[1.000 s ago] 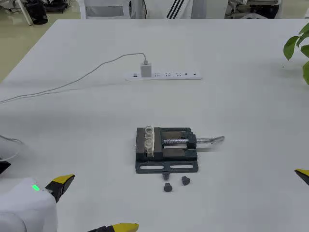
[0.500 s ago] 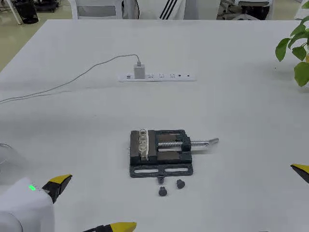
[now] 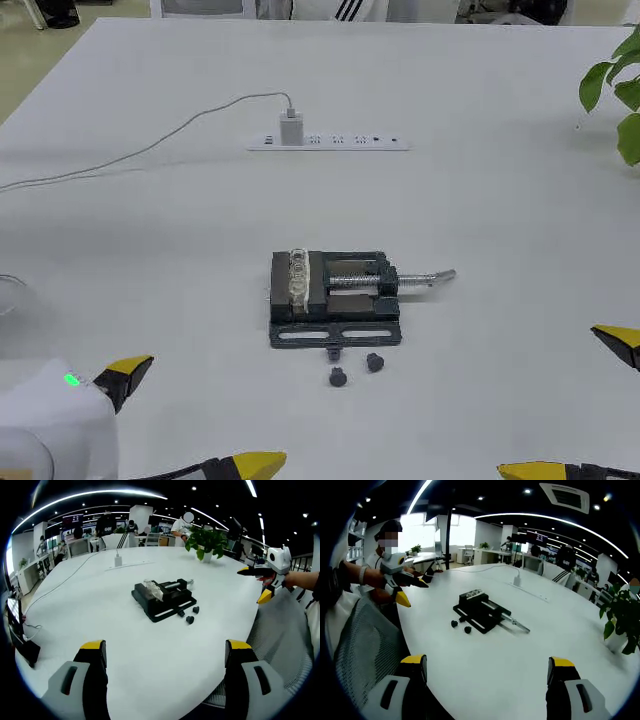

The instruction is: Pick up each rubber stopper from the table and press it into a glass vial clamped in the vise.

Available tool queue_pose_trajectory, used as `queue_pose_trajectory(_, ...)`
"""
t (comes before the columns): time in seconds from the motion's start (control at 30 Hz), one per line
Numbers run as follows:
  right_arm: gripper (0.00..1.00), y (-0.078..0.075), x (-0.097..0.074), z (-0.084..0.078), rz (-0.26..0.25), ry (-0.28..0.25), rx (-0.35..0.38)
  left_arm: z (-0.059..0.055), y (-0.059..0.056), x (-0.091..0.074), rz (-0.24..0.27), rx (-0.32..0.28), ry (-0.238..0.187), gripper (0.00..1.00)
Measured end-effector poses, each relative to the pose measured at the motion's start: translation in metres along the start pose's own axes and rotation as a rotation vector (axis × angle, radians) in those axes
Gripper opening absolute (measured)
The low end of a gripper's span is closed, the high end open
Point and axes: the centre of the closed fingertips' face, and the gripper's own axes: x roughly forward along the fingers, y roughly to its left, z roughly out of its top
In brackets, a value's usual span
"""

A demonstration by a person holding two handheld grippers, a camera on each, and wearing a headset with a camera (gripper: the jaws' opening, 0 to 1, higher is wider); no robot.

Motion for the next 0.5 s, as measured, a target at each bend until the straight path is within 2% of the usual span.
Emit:
queue_pose_trajectory(0.27, 0.99, 0.008, 0.005, -0.002, 0.031, 0.014, -0.012, 0.001, -0.002, -0.001, 0.004, -0.011, -0.011, 0.98)
queue_pose_trajectory(0.5, 0.99, 0.005, 0.014, 0.006, 0.011, -0.003, -0.013, 0.004, 0.003, 0.002, 0.004, 0.005, -0.004, 0.98)
